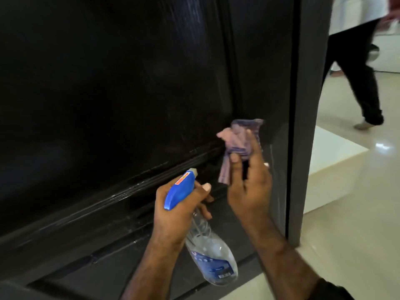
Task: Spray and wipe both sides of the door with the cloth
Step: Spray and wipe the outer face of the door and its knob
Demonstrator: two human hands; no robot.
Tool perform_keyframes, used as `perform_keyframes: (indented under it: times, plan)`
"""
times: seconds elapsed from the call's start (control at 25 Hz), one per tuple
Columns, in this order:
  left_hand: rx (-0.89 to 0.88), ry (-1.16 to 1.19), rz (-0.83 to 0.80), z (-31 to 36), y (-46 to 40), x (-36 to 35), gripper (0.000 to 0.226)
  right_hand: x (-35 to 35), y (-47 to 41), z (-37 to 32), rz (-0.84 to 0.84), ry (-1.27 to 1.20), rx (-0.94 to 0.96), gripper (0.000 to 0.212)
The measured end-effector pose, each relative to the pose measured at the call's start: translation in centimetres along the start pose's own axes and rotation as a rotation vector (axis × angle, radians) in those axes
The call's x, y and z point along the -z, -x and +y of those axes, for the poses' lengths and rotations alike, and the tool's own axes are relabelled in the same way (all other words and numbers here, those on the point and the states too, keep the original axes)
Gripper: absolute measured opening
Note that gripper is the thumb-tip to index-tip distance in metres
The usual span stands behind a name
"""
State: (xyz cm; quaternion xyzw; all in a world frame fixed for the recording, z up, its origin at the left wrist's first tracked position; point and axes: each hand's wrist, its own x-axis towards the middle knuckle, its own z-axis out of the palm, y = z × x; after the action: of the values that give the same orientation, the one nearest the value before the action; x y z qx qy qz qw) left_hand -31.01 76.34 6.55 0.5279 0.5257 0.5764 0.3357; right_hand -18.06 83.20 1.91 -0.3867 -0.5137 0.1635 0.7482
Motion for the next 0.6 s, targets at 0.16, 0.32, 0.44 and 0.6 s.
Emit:
perform_keyframes:
  times: [0.16, 0.32, 0.44, 0.6]
  plan:
    - [0.017, -0.010, -0.010, -0.5, 0.5, 2.9, 0.021, -1.4, 3.2, 3.2, -0.231, 0.362, 0.296, 0.056]
    - [0.007, -0.037, -0.025, 0.1, 0.8, 5.3, 0.019, -0.7, -0.7, 3.4, -0.049, 0.428, 0.277, 0.053]
    - [-0.001, -0.019, -0.007, -0.1, 0.6, 5.8, 0.021, -2.7, 2.8, 3.2, -0.149, 0.397, 0.302, 0.058]
    - [0.018, 0.019, 0.008, -0.2, 0.4, 5.6, 0.019, -0.7, 2.2, 5.5, -0.328, 0.479, 0.590, 0.054]
